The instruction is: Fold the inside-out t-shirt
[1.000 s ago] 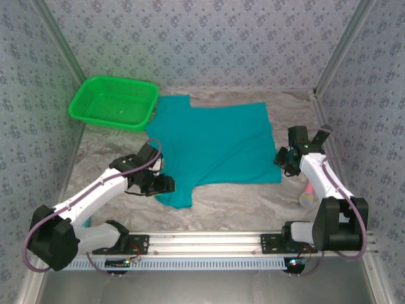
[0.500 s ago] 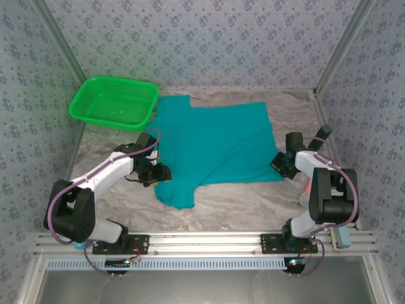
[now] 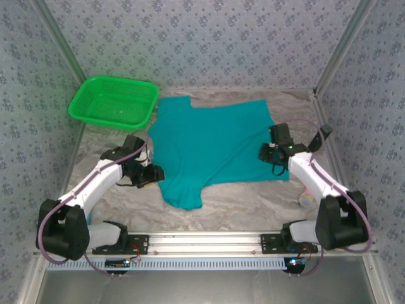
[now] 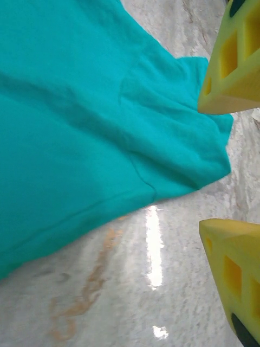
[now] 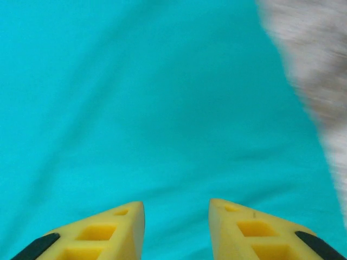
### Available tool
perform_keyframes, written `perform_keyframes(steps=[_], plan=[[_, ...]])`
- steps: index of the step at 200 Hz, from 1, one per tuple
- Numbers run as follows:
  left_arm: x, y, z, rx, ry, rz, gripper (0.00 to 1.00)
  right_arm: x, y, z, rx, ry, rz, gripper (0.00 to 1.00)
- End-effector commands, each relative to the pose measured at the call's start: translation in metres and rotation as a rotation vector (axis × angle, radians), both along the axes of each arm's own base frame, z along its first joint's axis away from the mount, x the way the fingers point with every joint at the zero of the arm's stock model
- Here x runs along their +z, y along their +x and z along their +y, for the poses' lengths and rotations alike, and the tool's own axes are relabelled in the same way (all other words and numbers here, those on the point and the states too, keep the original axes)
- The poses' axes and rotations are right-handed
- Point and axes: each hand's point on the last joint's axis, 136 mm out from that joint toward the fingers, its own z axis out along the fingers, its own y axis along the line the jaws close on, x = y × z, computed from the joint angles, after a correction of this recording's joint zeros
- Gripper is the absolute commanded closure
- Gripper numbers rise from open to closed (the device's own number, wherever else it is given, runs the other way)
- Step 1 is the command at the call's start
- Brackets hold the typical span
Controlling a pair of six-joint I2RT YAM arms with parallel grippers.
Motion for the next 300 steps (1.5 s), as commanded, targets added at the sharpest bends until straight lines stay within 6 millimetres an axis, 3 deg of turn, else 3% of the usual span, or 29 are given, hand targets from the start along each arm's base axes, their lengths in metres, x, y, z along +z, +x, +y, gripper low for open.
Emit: perform_keyframes(steps=[1,31,60,73,89,127,166,193,227,255,284,300], plan=[[-0.007,-0.011,-0.003,0.021,-0.032,0.033,0.47,0.018,-0.037,0.098,0.496,0.051,-0.078,0.64],[-0.008,0.002,-0.006,0.016,-0.028,0.009,0.47,0.022,-0.113,0.222,1.08,0.055,-0.211,0.63],[-0.017,0.022,-0.009,0.024,-0.017,-0.004,0.48,0.004,-0.183,0.299,1.534,-0.032,-0.437,0.61],[-0.024,0.027,-0.013,0.033,-0.027,0.015,0.5,-0.005,-0.193,0.323,1.601,-0.042,-0.484,0.59],[-0.033,0.032,-0.018,0.052,-0.038,0.031,0.53,-0.016,-0.185,0.342,1.575,-0.075,-0.475,0.58],[-0.046,0.036,-0.018,0.069,-0.007,0.047,0.54,-0.054,-0.168,0.352,1.53,-0.265,-0.444,0.57],[-0.057,0.032,-0.012,0.073,0.037,0.065,0.61,-0.07,-0.152,0.346,1.468,-0.345,-0.434,0.61],[-0.063,0.032,-0.012,0.071,0.039,0.076,0.67,-0.083,-0.153,0.348,1.474,-0.349,-0.413,0.64],[-0.065,0.032,-0.013,0.069,0.036,0.075,0.77,-0.087,-0.151,0.357,1.469,-0.343,-0.405,0.75],[-0.069,0.031,-0.013,0.073,0.033,0.084,0.89,-0.085,-0.151,0.36,1.451,-0.325,-0.402,0.75],[-0.071,0.03,-0.013,0.079,0.034,0.087,0.93,-0.082,-0.157,0.356,1.436,-0.302,-0.376,0.63],[-0.072,0.03,-0.012,0.082,0.036,0.09,0.94,-0.08,-0.166,0.353,1.433,-0.289,-0.375,0.62]])
